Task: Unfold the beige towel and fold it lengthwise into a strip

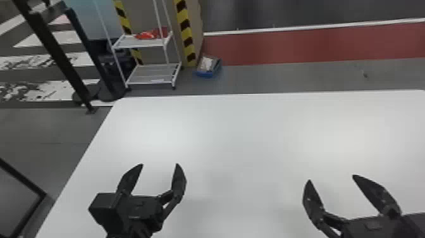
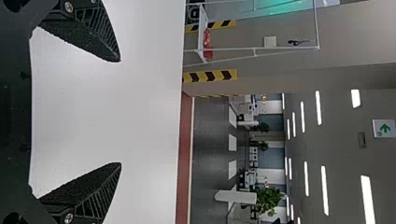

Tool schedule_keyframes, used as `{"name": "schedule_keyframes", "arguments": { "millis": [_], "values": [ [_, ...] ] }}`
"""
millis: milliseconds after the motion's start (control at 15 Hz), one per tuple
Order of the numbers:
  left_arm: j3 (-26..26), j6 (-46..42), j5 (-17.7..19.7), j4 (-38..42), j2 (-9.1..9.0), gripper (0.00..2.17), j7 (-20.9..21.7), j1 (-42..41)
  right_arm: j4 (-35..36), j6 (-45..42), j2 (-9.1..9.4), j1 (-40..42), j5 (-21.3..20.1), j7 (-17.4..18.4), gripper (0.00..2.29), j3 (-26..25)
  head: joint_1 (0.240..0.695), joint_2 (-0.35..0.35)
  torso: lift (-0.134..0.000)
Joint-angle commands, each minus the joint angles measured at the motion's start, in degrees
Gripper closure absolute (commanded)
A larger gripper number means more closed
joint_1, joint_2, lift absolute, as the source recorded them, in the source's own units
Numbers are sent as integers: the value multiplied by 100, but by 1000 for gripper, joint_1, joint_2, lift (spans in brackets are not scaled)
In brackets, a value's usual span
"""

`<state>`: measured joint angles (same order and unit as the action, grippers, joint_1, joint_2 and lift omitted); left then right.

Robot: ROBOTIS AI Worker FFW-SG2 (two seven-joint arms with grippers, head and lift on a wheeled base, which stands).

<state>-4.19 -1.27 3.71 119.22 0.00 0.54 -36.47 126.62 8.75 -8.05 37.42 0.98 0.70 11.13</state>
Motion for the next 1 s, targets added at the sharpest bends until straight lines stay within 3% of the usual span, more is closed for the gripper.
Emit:
{"name": "schedule_keyframes", "arguments": {
  "millis": [0,333,933],
  "values": [
    [-30,0,16,-4,-15,70,7,0,3,0,14,20,16,0,83,-94,695,191,-126],
    [-144,0,95,-4,-15,70,-107,0,20,-35,14,64,122,0,83,-401,695,179,-126],
    [-144,-18,95,-39,-15,70,-124,0,73,-53,23,82,131,-9,83,-366,695,170,-126]
  ]
}}
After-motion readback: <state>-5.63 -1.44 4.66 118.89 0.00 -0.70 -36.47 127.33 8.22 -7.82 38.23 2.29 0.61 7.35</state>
